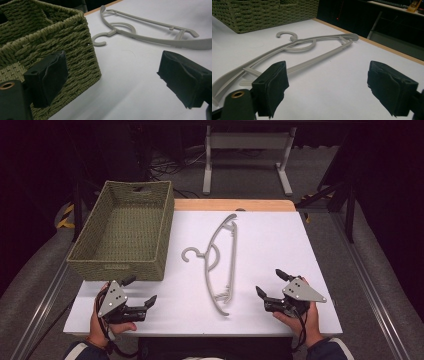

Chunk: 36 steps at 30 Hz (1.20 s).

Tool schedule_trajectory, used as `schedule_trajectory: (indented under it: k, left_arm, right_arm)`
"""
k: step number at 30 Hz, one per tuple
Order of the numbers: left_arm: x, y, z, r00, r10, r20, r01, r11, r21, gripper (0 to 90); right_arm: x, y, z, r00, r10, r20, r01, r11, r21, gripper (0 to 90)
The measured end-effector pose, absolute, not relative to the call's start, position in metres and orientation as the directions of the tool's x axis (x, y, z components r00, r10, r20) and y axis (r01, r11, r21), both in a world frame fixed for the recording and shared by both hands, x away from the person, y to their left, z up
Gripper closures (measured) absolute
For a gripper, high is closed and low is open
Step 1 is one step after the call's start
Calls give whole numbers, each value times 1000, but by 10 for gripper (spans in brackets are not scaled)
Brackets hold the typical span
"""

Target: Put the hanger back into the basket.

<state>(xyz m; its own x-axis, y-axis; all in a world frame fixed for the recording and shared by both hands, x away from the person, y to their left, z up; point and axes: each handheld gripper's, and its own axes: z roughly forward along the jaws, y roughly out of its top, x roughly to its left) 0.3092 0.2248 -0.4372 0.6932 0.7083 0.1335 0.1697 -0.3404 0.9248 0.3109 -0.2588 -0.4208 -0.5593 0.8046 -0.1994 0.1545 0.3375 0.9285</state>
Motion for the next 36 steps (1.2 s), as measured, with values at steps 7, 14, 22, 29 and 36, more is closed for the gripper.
schedule_trajectory:
  k: [7,14,22,29,36]
  left_arm:
    - [307,225,-439,699,703,133,174,-348,921,99]
    - [307,227,-439,703,700,127,180,-348,920,99]
    - [306,226,-440,715,687,132,180,-363,914,97]
    - [306,227,-442,719,684,124,198,-373,907,96]
    - [306,225,-443,729,673,126,202,-387,900,100]
  right_arm:
    - [317,-256,-420,-568,806,-169,191,329,925,185]
    - [330,-228,-410,-655,751,-86,296,359,885,185]
    - [337,-185,-400,-743,667,-58,341,452,824,190]
    - [354,-142,-413,-776,631,4,448,547,707,300]
    - [377,-114,-433,-777,626,68,535,600,595,476]
